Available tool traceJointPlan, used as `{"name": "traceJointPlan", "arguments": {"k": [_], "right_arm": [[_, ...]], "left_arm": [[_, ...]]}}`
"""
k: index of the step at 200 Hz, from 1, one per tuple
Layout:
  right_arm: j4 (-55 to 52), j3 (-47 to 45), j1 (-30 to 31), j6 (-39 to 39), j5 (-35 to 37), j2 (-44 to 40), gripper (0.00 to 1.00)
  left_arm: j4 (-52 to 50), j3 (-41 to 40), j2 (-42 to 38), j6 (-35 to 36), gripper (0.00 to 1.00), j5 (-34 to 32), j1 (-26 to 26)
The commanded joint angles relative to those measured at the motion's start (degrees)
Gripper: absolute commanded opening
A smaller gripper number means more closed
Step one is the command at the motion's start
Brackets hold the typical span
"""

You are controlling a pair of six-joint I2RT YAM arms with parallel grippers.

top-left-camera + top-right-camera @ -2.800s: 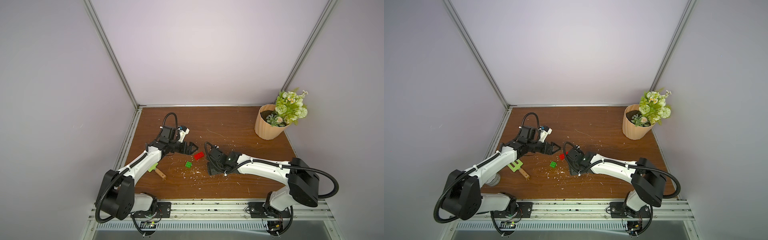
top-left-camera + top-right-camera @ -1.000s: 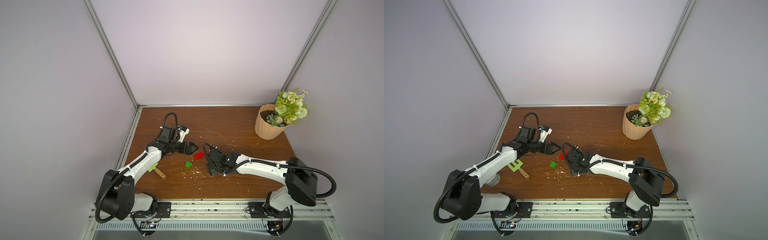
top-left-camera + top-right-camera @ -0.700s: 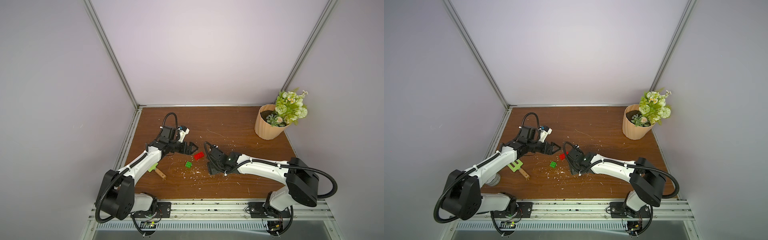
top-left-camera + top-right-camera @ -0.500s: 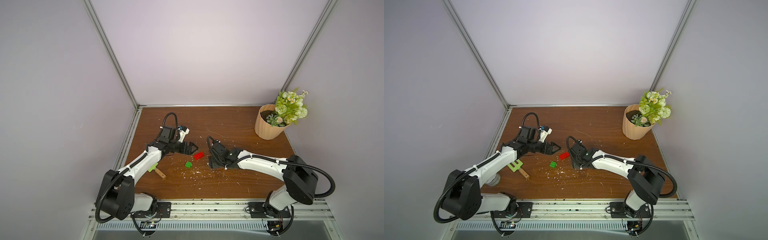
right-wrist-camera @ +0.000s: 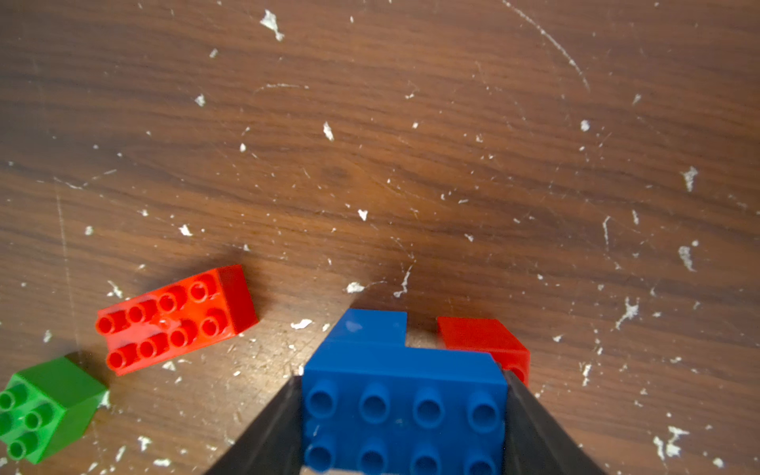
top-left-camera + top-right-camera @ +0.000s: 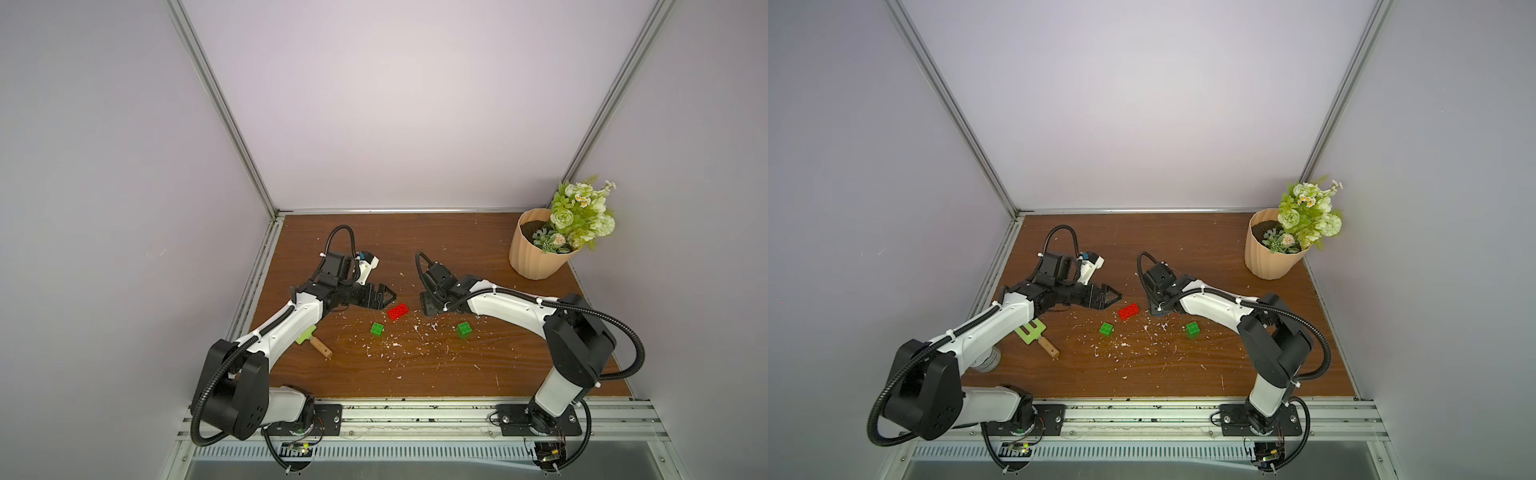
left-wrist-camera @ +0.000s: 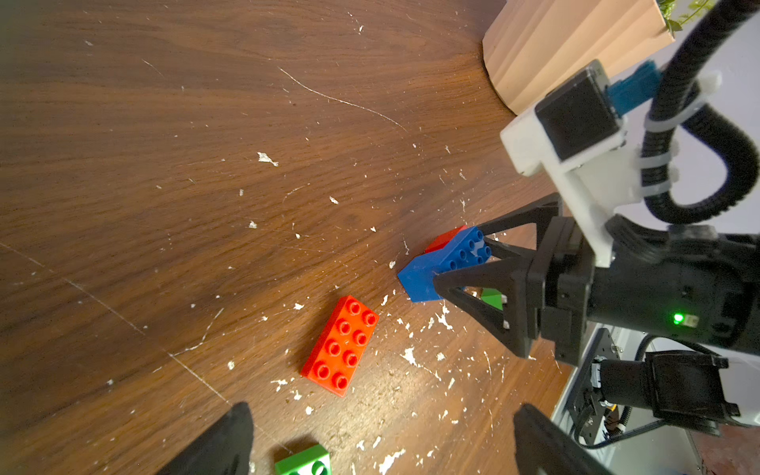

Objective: Assemble a giraffe with lego
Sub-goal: Place the lego brick at the center of the board, then adjust the lego brick from the lego brick.

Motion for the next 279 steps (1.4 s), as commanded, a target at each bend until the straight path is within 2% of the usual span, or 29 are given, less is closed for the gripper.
{"name": "traceJointPlan", "arguments": {"k": [1, 138, 168, 193, 241, 269, 279], "right_arm": [[-4.99, -0.21, -0.68, -1.66, 0.28, 1.98, 0.51], [-6.28, 3.81, -0.81, -2.82, 1.37, 0.52, 0.78], [-6.44, 5.23, -0.77, -3.70, 1.90, -0.31, 0.88], [-7.45, 7.26, -0.82, -4.12, 2.57, -1.39, 0.90], [-11.26, 10.78, -0.76, -3.80, 3.42, -4.13, 0.88], [-11.91, 11.21, -1.47, -4.13, 2.42, -5.00, 0.75], [-12.00, 11.08, -1.70, -4.32, 1.98, -5.10, 0.67]], "left_arm": [[-0.28, 0.72, -0.39, 0.06, 0.99, 0.03, 0.42], [-0.28, 0.70, -0.48, 0.06, 0.99, 0.11, 0.40], [-0.26, 0.70, -0.57, 0.06, 0.99, 0.07, 0.42], [-0.36, 0.71, -0.66, 0.15, 0.99, -0.05, 0.42], [-0.10, 0.57, -0.42, 0.06, 0.99, 0.22, 0.20], [-0.20, 0.81, -0.13, 0.32, 0.99, 0.38, -0.63], [-0.11, 0.74, -0.13, 0.41, 1.00, 0.62, -0.89]]}}
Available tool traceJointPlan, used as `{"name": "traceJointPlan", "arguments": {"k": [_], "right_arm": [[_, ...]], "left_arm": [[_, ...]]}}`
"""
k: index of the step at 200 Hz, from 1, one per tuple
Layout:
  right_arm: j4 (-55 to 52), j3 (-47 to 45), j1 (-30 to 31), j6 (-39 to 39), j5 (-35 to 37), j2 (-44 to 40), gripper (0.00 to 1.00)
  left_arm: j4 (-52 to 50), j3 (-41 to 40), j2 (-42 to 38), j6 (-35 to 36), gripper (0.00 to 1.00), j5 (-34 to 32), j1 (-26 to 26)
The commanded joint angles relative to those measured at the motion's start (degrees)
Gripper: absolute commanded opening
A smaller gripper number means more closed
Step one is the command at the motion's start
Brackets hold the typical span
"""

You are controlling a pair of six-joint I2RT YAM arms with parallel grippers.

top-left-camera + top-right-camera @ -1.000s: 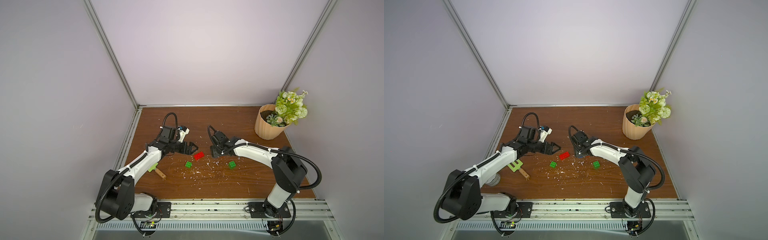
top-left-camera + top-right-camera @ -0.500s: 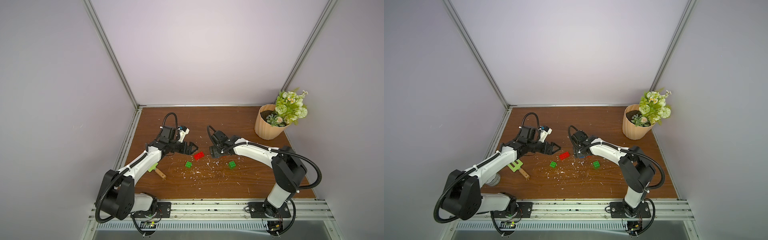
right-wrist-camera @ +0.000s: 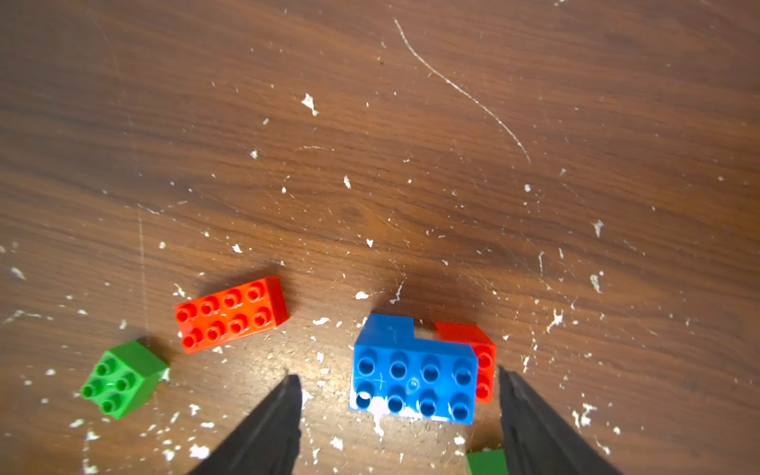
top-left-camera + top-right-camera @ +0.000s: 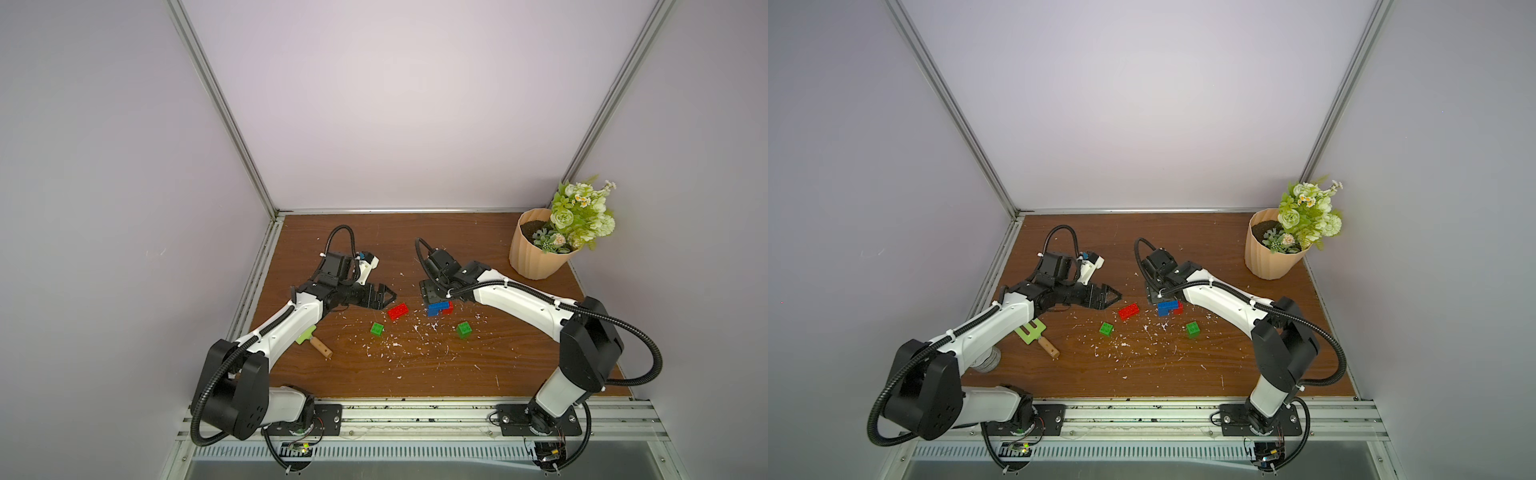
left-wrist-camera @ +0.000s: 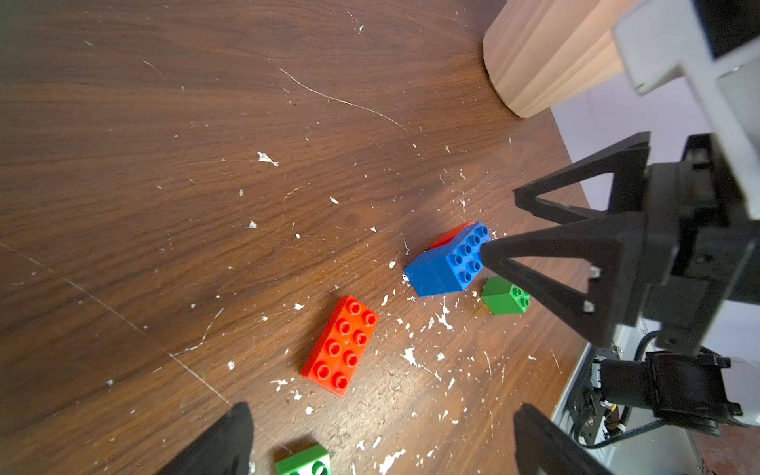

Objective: Assemble a giraffe with lego
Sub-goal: Adjust the lego brick from the lego brick.

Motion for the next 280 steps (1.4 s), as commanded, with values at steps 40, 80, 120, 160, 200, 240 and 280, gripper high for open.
{"name": "traceJointPlan", "arguments": {"k": [40, 80, 120, 160, 200, 240, 280], "right_arm": [[-1.40, -0.03, -2.02, -1.21, -0.66, -3.07, 0.16], [-0.49, -2.29, -3.21, -1.72, -1.26, -3.54, 0.00], [0.34, -4.93, -4.19, -1.93, -2.50, -4.01, 0.00], [1.56, -7.00, -4.28, -2.01, -4.47, -3.89, 0.00], [1.19, -6.85, -4.28, -2.28, -4.21, -3.41, 0.00], [0.55, -6.58, -4.24, -2.44, -4.32, -2.37, 0.00], [-0.99, -6.31, -4.29, -2.45, -4.31, -1.12, 0.00]], "left_arm": [[0.25, 0.55, -0.37, 0.43, 0.99, 0.68, -1.41], [0.07, 0.46, -0.48, 0.58, 0.99, 0.09, -1.85], [-0.02, 0.68, -0.11, 0.66, 0.99, -0.05, -1.94], [-0.19, 0.79, 0.13, 0.69, 0.99, -0.34, -1.94], [-0.20, 0.78, 0.13, 0.77, 0.99, -0.45, -1.94], [-0.28, 0.87, 0.14, 0.74, 0.99, -0.44, -1.98], [-0.28, 0.95, 0.13, 0.74, 0.99, -0.35, -1.94]]}}
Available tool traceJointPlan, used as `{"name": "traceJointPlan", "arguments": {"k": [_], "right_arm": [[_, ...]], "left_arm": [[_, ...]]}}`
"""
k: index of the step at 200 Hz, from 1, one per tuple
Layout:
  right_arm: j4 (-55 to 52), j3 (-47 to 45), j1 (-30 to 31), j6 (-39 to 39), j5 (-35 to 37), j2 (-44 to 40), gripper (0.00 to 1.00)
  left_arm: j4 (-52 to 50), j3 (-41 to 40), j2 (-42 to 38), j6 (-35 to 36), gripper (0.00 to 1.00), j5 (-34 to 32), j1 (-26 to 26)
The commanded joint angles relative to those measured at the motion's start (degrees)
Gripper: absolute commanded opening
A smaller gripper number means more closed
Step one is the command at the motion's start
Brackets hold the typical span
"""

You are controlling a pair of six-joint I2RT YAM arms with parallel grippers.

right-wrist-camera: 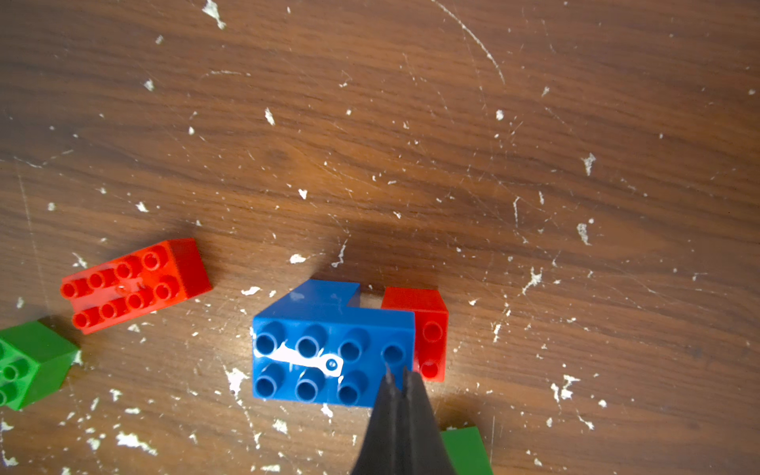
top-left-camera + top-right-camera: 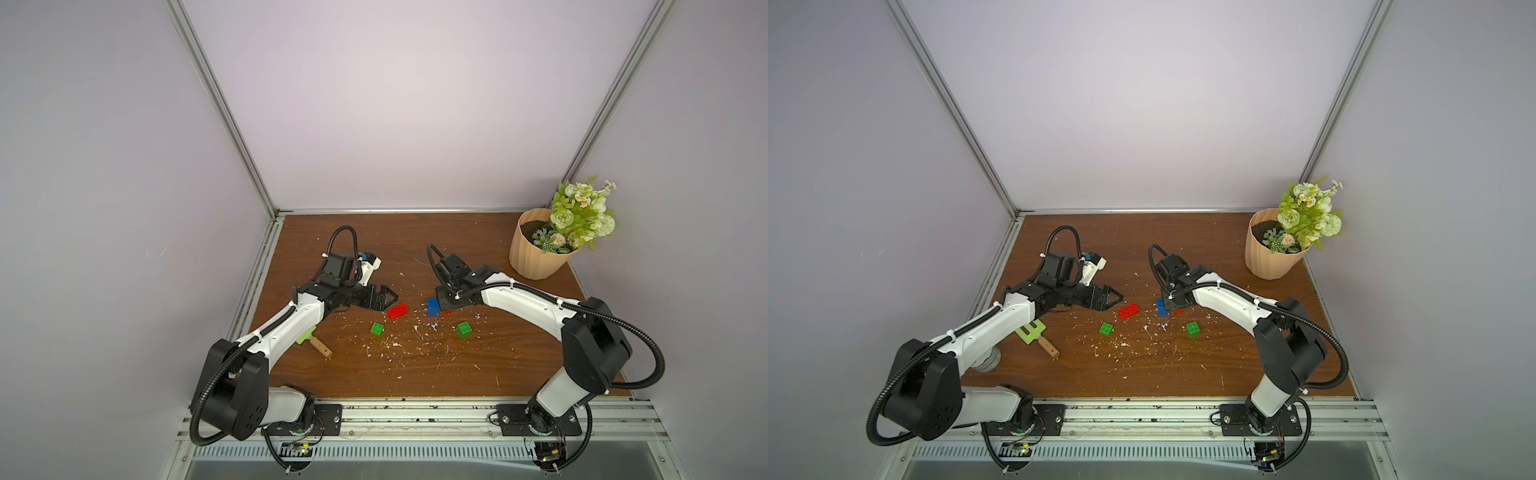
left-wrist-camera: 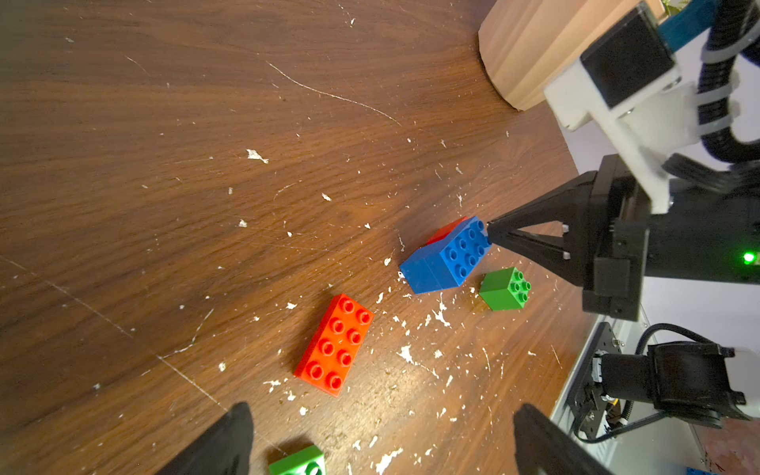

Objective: Assemble a giraffe with lego
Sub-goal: Adjust the lego brick from the lego brick.

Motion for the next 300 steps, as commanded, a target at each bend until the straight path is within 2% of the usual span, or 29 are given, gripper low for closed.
{"name": "traceJointPlan", "arguments": {"k": [1, 153, 234, 261, 281, 300], "right_arm": [[-1.85, 1.01, -0.19, -0.70, -0.43, 0.26, 0.00], [-3.39, -0.39, -1.02, -1.26, -1.50, 5.20, 0.00], [-0.49, 2.39, -1.15, -1.42, -0.10, 0.87, 0.00], [1.47, 3.31, -1.38, -1.50, -0.78, -0.28, 0.06], [1.98, 4.20, -1.43, -2.02, -1.47, -0.74, 0.14], [1.70, 4.99, -1.46, -2.33, -1.25, -0.76, 0.16]], "left_arm": [[-0.28, 0.93, 0.13, 0.50, 0.99, 0.05, -0.49], [-0.54, 0.83, -0.22, 0.72, 0.99, -0.02, -0.49], [-0.46, 0.87, -0.66, 0.63, 1.00, 0.17, -0.49], [-0.52, 0.88, -0.66, 0.61, 0.99, 0.10, -0.49], [-0.52, 0.86, -0.73, 0.60, 0.99, -0.03, -0.49], [-0.46, 0.88, -0.73, 0.63, 0.99, -0.06, -0.49]]}}
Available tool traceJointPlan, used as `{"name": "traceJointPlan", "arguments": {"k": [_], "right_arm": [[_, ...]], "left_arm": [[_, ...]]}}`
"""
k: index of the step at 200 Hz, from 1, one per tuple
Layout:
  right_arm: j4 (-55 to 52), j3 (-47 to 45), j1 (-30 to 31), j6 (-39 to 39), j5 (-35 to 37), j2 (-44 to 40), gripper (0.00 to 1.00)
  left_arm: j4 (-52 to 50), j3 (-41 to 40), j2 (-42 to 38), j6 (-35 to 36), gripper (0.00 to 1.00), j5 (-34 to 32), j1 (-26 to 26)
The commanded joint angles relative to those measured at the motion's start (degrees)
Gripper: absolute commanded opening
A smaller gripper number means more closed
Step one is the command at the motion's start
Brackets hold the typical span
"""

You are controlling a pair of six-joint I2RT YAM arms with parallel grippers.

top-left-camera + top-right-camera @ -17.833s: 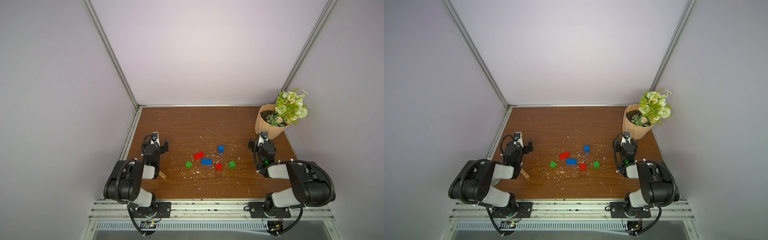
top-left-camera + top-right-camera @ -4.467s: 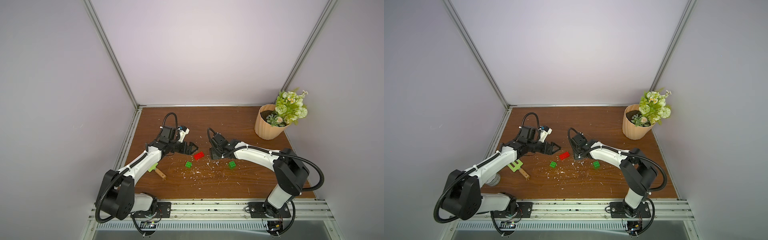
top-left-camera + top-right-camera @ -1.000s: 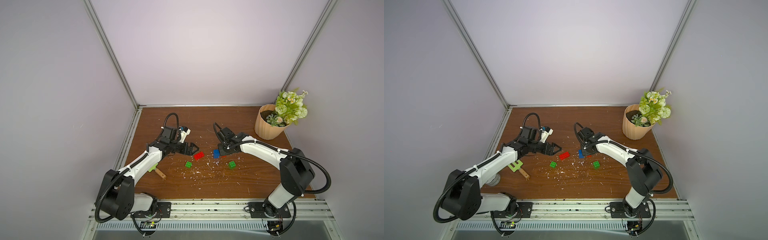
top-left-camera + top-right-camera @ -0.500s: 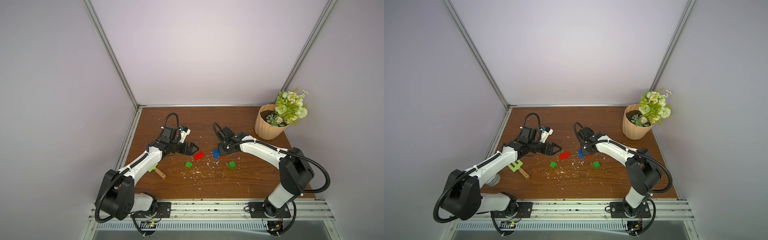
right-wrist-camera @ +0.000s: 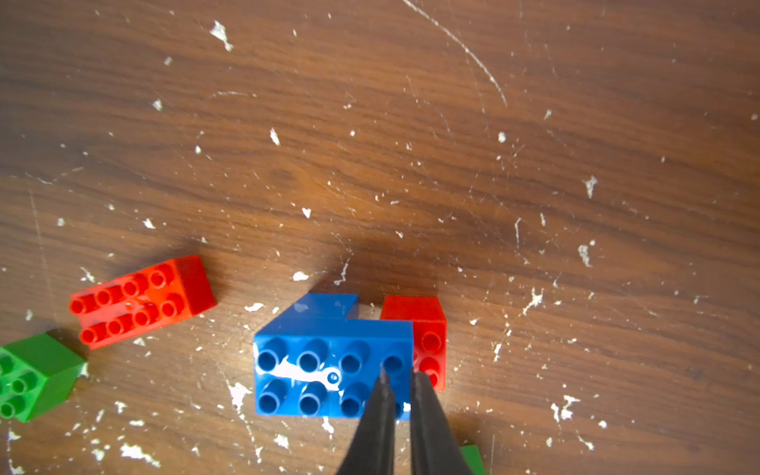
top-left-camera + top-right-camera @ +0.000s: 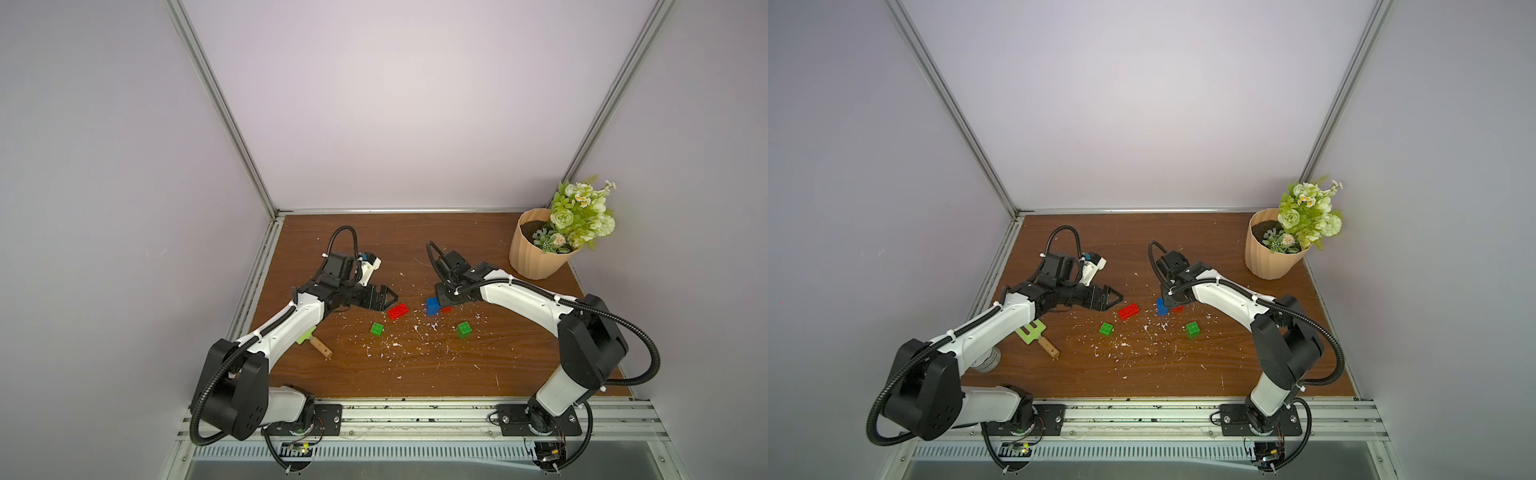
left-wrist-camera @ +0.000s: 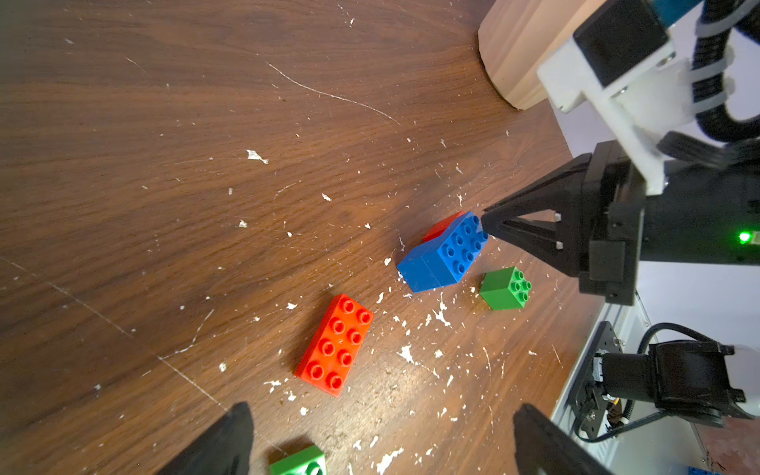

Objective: Assemble a giraffe with lego
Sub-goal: Adjust the lego brick from the lego brick, then pick up the lego brick from the center of the board.

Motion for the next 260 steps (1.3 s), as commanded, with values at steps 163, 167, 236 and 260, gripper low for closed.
{"name": "traceJointPlan", "arguments": {"k": [163, 167, 236, 260], "right_arm": [[-2.68, -12.57, -0.34, -4.28, -2.75, -18.59, 0.88], [-2.70, -13.20, -0.30, -4.26, -2.76, -18.96, 0.88], [0.67, -21.60, -0.36, -3.11, -3.99, -21.68, 0.79], [2.35, -22.89, -0.29, -2.99, -4.54, -21.20, 0.74]], "left_arm": [[0.07, 0.86, 0.22, 0.15, 0.99, 0.85, -0.54], [0.07, 0.90, 0.24, 0.13, 0.99, 0.84, -0.50], [0.25, 0.81, 0.48, 0.00, 0.99, 0.93, -0.60], [0.25, 0.90, 0.62, -0.03, 1.00, 0.93, -0.58]]}}
